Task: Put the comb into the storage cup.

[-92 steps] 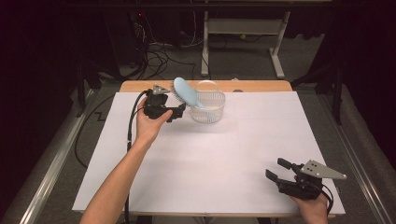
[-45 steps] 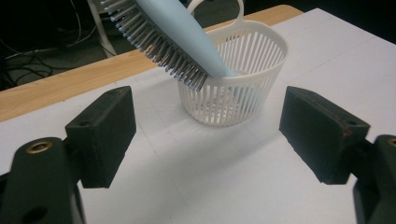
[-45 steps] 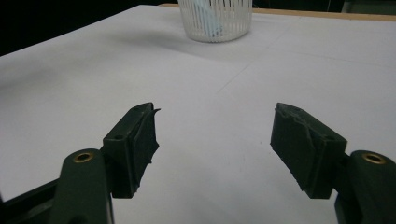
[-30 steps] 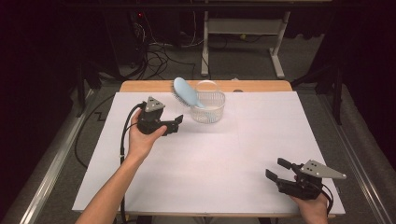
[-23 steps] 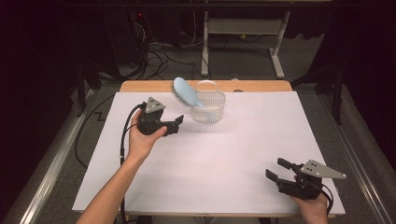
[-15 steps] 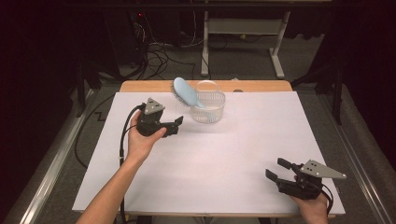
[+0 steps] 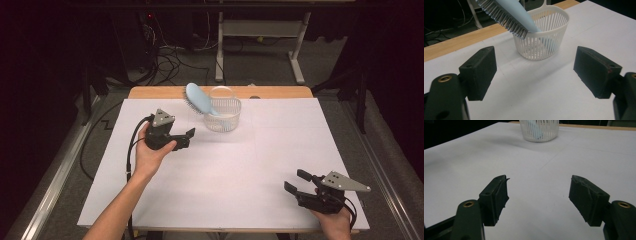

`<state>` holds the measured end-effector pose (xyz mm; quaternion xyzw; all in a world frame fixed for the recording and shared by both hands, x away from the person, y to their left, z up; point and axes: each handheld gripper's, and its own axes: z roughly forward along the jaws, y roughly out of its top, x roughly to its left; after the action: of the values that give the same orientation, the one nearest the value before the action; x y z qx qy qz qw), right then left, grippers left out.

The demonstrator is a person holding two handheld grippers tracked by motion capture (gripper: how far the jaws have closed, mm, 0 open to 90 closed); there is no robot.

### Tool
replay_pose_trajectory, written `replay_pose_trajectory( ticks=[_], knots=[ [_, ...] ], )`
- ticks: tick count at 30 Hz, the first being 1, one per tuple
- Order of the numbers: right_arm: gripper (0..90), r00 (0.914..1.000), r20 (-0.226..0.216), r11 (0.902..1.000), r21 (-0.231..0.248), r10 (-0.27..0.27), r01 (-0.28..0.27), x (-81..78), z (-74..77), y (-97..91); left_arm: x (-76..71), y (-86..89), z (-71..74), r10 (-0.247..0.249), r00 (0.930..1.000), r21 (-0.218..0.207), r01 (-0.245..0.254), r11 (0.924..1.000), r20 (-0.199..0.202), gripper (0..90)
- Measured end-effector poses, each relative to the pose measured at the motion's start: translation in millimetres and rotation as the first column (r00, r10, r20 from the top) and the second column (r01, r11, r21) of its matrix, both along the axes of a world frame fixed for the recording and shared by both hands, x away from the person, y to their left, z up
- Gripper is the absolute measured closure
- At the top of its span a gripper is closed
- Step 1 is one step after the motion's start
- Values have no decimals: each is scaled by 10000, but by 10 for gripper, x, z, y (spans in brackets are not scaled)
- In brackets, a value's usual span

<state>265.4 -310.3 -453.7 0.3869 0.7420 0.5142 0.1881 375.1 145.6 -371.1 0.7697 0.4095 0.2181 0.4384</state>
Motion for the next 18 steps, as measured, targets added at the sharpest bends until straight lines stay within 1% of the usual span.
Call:
replay_pose_trajectory(
  ticks=[7, 14, 18],
  knots=[
    [315, 10000, -4, 10000, -5, 15, -15, 1, 0, 2, -24, 7, -14, -56, 10000, 46, 56, 10000, -27, 195],
    [316, 10000, 1, 10000, -17, 15, -15, 3, -1, 2, -43, 19, -33, -54, 10000, -41, 54, 10000, -40, 194],
    [316, 10000, -9, 10000, -12, -4, 4, 3, -3, 1, -55, 35, -46, -35, 10000, -22, 35, 10000, -64, 194]
  ],
)
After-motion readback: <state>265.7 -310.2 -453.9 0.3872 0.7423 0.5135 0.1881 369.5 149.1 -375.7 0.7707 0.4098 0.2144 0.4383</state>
